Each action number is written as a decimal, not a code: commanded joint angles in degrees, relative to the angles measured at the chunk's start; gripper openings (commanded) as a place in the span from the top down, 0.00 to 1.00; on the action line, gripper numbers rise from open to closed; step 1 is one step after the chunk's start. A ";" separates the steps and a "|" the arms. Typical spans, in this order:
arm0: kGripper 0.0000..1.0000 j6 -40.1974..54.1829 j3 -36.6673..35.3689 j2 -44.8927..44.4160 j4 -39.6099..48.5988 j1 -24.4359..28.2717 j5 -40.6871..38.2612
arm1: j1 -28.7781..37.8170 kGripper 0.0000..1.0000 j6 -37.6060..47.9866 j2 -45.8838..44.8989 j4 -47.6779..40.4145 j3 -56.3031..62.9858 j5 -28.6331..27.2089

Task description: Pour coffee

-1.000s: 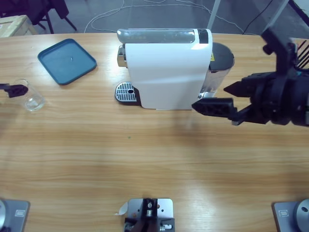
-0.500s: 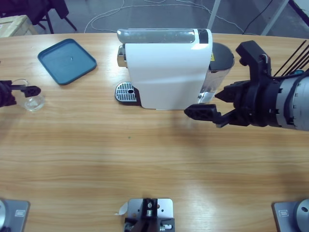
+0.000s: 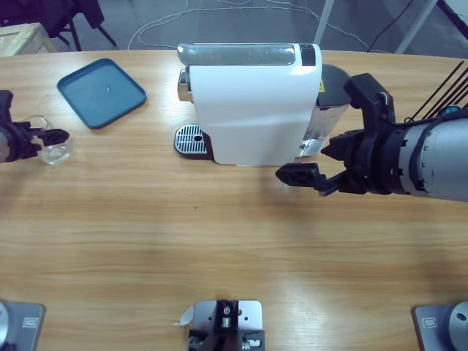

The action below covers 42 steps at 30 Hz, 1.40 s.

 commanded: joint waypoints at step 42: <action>1.00 51.62 -41.44 19.64 36.14 -16.57 -46.47 | 0.15 0.00 0.11 -16.84 13.61 4.03 -2.30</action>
